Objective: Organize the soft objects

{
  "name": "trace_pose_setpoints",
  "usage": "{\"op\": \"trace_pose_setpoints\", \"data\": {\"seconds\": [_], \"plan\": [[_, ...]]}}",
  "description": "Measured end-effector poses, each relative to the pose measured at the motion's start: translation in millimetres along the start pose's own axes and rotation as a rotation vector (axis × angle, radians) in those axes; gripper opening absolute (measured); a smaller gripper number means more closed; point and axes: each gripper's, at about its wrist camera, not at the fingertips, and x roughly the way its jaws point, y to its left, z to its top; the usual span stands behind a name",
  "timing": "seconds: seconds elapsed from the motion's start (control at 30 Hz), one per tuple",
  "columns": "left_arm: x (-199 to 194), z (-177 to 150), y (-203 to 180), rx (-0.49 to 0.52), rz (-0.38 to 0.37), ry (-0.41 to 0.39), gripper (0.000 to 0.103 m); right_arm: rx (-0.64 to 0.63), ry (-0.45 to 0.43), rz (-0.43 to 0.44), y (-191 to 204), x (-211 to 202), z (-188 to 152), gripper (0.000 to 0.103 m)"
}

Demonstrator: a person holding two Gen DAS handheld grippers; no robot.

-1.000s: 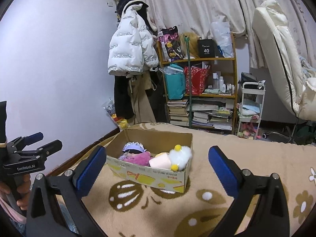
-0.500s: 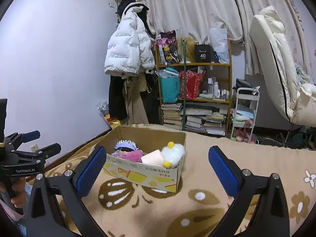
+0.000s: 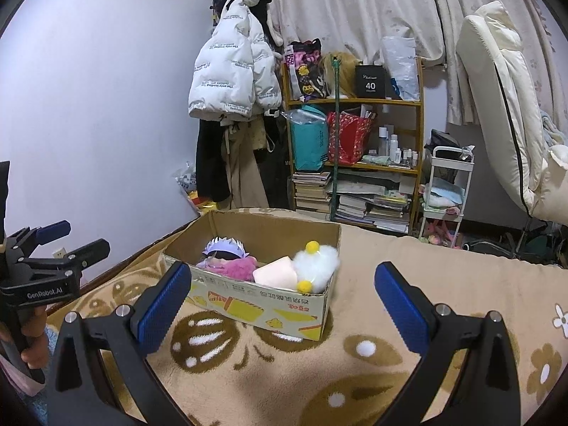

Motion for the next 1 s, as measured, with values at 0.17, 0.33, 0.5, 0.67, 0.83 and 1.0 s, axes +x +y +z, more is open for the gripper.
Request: {"op": "trace_pose_setpoints", "data": {"seconds": [0.17,0.33,0.5,0.67,0.83,1.0], "plan": [[-2.9,0.4,2.2,-0.008,0.014,-0.021,0.098,-0.004,0.001,-0.003,0.8,2.3,-0.5,0.103],[-8.0,-0.1,3.6,-0.014,0.019,-0.042,0.098,-0.007,0.001,-0.005,0.4,2.2,-0.1,0.103],[-9.3,0.1,5.0,-0.02,0.028,-0.049,0.098,-0.009,-0.011,-0.014,-0.2,1.5,-2.3,0.103],[-9.1,0.3,3.8,-0.006,0.019,-0.037,0.098,-0.012,-0.006,-0.022,-2.3,0.4,-2.3,0.103],[-10.4,0.7,2.5,-0.006,0.023,-0.045,0.098,-0.014,-0.005,-0.018,-3.4,0.2,-2.0,0.103],[-10.9,0.7,2.7,-0.007,0.019,-0.045,0.098,-0.009,-0.005,-0.019,-3.6,0.5,-2.7,0.103]]}}
